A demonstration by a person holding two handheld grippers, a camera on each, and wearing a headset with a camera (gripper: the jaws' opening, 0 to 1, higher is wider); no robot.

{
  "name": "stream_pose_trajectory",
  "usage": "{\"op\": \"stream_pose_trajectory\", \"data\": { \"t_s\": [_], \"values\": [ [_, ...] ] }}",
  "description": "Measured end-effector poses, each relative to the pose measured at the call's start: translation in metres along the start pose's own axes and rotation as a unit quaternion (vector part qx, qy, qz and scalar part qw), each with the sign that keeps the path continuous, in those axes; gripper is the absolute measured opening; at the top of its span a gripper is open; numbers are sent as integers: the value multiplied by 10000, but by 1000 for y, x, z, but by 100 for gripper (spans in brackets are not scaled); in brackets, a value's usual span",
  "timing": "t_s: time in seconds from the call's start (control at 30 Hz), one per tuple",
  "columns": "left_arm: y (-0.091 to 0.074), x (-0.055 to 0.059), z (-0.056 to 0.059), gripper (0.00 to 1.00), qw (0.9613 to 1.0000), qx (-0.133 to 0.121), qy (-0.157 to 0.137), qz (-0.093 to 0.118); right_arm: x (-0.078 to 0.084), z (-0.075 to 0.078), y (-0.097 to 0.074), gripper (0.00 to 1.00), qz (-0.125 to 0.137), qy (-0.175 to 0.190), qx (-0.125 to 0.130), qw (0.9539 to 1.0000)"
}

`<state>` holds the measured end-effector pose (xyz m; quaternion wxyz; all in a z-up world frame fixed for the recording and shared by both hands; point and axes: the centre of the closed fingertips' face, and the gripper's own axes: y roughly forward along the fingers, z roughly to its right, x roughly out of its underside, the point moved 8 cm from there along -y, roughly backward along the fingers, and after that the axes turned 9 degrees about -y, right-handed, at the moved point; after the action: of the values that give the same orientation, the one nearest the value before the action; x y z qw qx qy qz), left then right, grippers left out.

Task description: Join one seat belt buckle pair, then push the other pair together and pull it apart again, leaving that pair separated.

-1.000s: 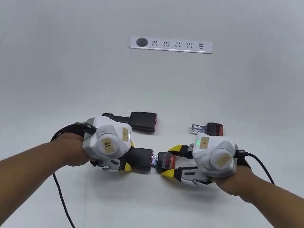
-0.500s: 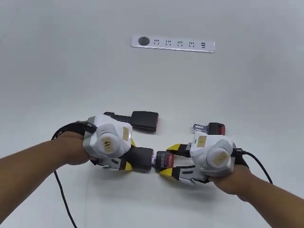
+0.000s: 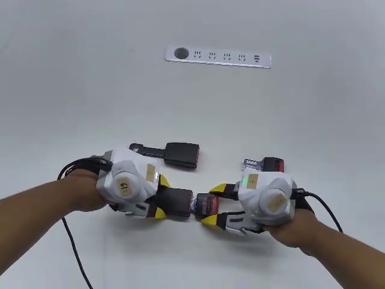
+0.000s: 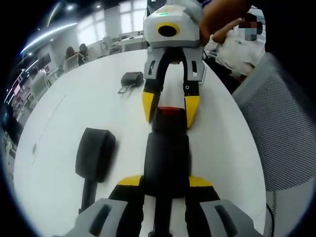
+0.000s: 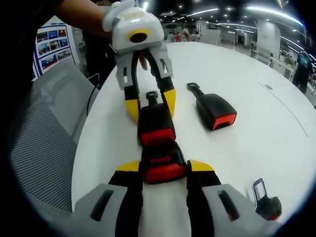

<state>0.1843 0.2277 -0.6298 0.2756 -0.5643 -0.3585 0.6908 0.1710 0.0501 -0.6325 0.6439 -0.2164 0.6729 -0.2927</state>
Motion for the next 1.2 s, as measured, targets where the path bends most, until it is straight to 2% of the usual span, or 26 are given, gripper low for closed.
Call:
{"op": "stream_pose_trajectory", "data": {
  "t_s": [0.23,0.37,0.43,0.6,0.73,1.0,1.2],
  "values": [
    [-2,4,-2,32,9995,118,146,235,3,4,-1,32,94,-41,-161,9998],
    [-2,8,-4,32,9992,189,158,300,4,2,0,32,116,-239,-70,9996],
    [-2,10,-6,32,9991,217,133,351,5,2,-1,32,188,-203,-37,9996],
    [-1,7,-5,31,9985,281,47,460,7,4,-2,31,331,-95,-54,9994],
    [0,7,-4,31,9979,295,87,575,9,4,-2,31,458,-40,-72,9989],
    [-2,2,-4,31,9977,340,186,561,7,2,-2,31,546,-95,-18,9985],
    [-3,2,-5,31,9977,348,181,550,11,2,-3,32,686,3,-6,9976]
  ]
}}
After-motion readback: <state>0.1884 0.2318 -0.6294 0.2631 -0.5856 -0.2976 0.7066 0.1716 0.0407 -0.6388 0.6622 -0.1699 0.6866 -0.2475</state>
